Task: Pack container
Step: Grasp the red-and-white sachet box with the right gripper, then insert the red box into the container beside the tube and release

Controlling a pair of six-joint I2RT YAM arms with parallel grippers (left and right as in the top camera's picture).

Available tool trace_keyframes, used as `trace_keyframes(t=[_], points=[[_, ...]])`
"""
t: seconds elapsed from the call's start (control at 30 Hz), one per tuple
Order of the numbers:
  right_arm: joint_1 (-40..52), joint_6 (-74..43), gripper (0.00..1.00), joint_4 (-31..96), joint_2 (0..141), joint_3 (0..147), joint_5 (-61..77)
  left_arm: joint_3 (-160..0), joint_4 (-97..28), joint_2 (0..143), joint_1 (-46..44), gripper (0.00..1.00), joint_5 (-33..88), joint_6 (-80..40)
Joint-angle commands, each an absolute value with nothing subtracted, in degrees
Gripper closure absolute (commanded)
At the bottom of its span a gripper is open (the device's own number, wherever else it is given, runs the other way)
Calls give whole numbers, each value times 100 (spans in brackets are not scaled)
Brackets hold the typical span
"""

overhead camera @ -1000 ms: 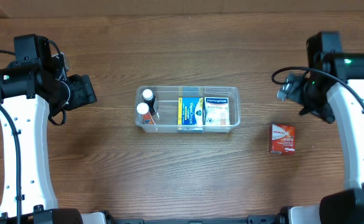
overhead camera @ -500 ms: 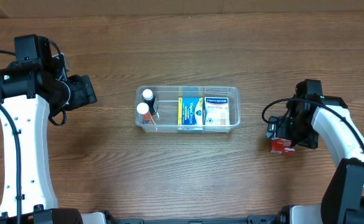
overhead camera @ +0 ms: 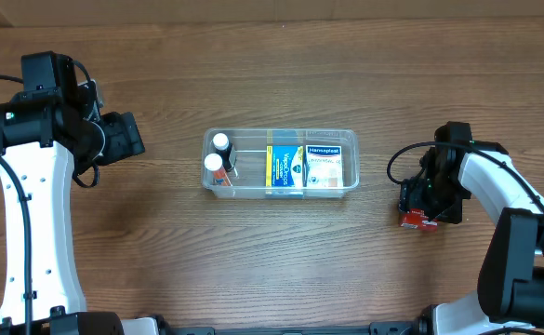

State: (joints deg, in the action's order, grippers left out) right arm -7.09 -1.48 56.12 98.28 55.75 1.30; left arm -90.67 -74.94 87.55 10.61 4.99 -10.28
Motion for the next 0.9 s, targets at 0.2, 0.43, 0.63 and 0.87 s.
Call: trace_keyframes(t=[0.2,0.43,0.63,0.87], points=[[-714,-172,34,5870,9824,6058,187,-9059,-7474,8720,1085,16,558,-917],[-276,-379,32,7175,8757,7741,469,-9059,-7476,8720,1085,16,558,-917],[1815,-1302,41,7299,8300,9365,762,-9059,-7476,8720,1085,16,558,-917],[3822,-2283,37,5944,9196,9365,696,-9059,-7476,8720,1085,16,561,-917]])
